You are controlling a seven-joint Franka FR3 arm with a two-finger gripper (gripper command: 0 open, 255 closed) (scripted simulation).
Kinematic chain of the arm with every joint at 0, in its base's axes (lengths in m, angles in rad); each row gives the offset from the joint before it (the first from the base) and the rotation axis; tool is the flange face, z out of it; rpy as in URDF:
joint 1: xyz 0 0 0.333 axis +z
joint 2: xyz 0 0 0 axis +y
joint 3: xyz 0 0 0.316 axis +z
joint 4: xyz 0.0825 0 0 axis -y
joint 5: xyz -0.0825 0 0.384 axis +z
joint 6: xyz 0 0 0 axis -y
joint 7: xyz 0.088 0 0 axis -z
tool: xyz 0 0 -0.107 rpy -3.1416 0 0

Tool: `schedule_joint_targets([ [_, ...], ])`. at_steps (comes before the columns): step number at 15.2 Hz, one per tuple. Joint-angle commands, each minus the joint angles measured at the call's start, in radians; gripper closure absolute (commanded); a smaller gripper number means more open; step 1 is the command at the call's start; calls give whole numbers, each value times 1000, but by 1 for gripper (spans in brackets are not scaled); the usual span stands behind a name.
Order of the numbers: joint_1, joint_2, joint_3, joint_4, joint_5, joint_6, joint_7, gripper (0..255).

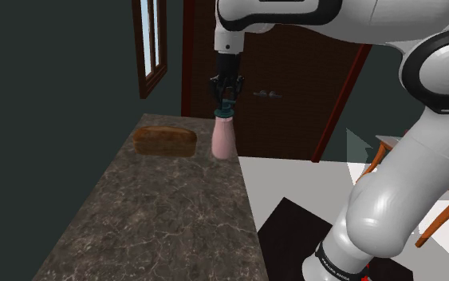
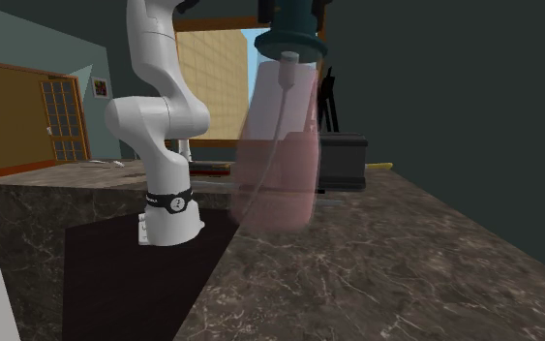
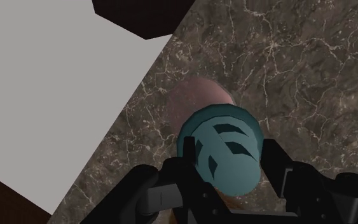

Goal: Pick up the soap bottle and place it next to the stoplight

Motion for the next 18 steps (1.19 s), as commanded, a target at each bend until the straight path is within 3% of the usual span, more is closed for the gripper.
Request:
schedule_joint_targets([
  [1, 1, 7, 1, 35, 0, -28, 2, 255],
  [18, 1, 98, 1, 380, 1, -282, -1, 255],
])
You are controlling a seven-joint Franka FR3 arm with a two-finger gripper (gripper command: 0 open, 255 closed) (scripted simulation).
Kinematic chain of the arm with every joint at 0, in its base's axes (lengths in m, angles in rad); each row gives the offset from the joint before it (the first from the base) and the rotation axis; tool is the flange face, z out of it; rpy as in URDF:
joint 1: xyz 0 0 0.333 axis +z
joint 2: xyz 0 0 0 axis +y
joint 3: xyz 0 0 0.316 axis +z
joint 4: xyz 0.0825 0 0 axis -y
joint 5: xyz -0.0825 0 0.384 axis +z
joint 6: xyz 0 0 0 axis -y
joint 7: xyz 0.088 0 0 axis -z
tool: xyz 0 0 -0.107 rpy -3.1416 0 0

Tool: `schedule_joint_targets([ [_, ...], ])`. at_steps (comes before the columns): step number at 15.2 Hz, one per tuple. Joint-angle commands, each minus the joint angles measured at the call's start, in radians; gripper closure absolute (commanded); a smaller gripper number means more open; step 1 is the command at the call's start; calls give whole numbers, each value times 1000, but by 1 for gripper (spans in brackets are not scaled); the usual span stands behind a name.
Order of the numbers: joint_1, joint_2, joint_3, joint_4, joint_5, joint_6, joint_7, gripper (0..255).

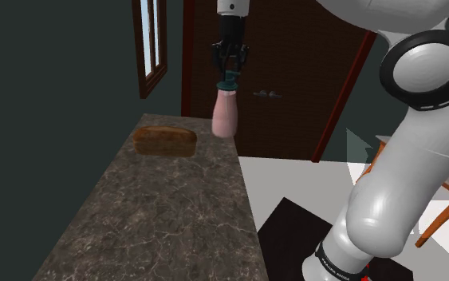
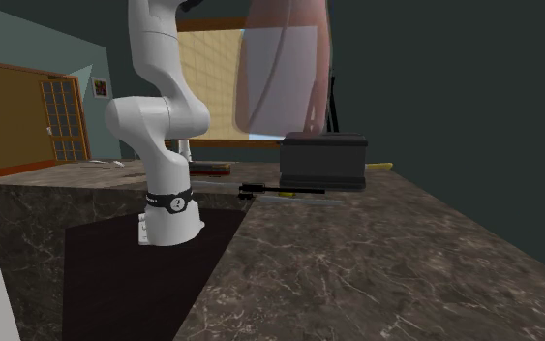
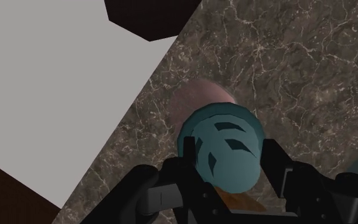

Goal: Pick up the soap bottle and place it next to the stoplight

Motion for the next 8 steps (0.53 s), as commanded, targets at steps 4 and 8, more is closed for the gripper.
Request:
schedule_joint_targets([
  [4, 0, 42, 0, 127, 0, -84, -1, 255],
  [8, -1, 84, -1, 235, 1, -151, -2, 255],
])
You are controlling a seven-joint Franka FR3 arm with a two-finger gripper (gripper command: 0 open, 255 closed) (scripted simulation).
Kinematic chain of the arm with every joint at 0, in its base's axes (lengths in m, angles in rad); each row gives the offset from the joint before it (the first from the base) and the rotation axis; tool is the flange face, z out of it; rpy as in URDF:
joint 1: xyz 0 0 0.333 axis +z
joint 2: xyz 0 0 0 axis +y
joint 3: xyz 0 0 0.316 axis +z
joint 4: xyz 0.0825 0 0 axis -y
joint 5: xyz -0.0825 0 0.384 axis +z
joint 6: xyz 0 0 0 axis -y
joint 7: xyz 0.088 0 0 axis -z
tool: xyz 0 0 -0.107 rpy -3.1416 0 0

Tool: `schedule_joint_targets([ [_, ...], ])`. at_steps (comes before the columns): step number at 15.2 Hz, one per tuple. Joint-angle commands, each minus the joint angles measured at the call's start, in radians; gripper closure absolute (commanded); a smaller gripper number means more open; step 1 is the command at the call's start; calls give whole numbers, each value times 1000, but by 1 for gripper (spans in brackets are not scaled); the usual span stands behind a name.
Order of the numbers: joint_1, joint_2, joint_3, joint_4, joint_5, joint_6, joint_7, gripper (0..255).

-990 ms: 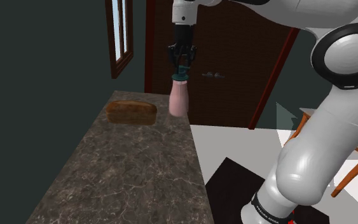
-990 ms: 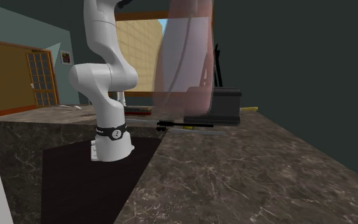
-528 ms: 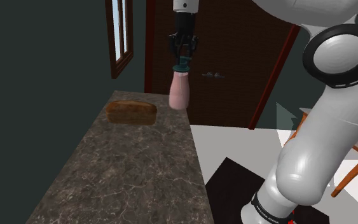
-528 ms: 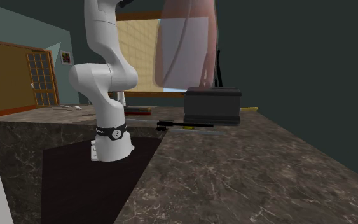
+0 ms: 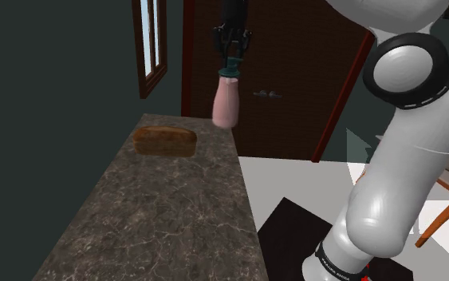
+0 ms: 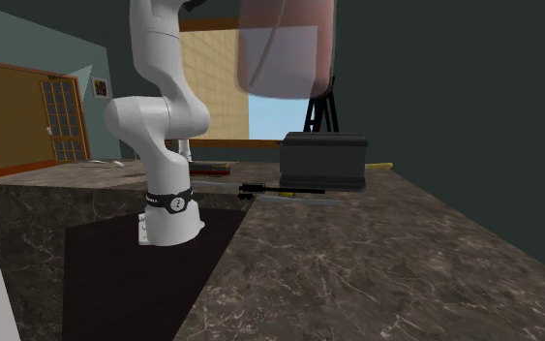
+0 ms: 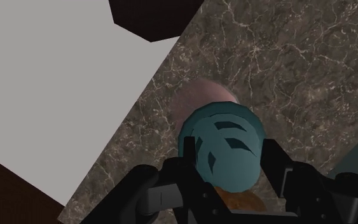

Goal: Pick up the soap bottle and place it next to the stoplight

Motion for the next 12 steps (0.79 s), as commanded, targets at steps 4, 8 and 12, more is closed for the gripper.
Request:
schedule_joint_targets([
  [4, 31, -148, 31, -168, 7, 19, 64, 255],
  [8, 57, -279, 67, -309, 25, 31, 131, 255],
  [12, 81, -392, 108, -418, 52, 28, 201, 255],
])
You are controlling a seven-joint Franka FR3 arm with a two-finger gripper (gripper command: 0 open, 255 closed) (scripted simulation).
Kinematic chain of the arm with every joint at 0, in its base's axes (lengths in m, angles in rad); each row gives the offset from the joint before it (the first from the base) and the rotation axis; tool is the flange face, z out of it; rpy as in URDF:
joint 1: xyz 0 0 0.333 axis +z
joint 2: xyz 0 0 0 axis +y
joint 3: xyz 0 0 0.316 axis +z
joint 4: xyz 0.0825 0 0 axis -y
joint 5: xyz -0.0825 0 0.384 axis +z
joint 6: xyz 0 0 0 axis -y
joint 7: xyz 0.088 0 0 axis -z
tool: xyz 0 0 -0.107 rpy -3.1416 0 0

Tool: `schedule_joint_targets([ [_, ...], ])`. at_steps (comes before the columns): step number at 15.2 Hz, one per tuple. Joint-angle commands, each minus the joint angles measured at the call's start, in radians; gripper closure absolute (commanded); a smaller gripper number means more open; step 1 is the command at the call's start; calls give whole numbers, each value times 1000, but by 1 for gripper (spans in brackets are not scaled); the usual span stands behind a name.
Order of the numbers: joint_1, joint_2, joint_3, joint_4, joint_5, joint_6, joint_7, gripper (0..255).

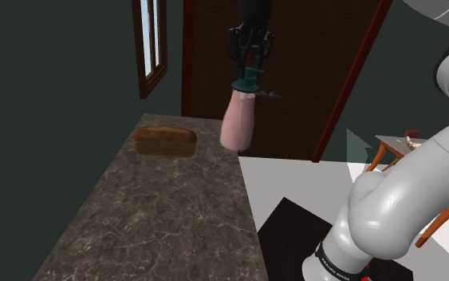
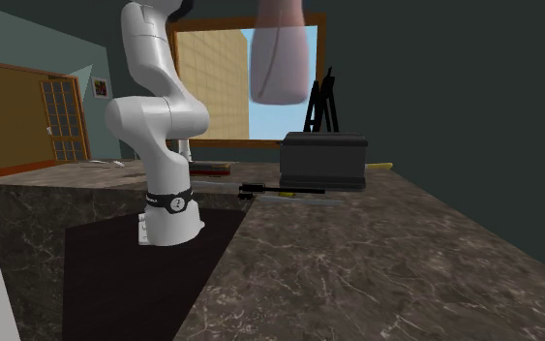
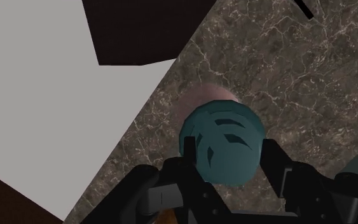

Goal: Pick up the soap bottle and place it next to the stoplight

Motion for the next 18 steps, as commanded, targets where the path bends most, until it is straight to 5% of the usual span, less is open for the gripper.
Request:
schedule_joint_targets([
  [1, 11, -56, 19, -47, 15, -8, 33, 255],
  [18, 95, -380, 245, -238, 237, -96, 374, 255],
])
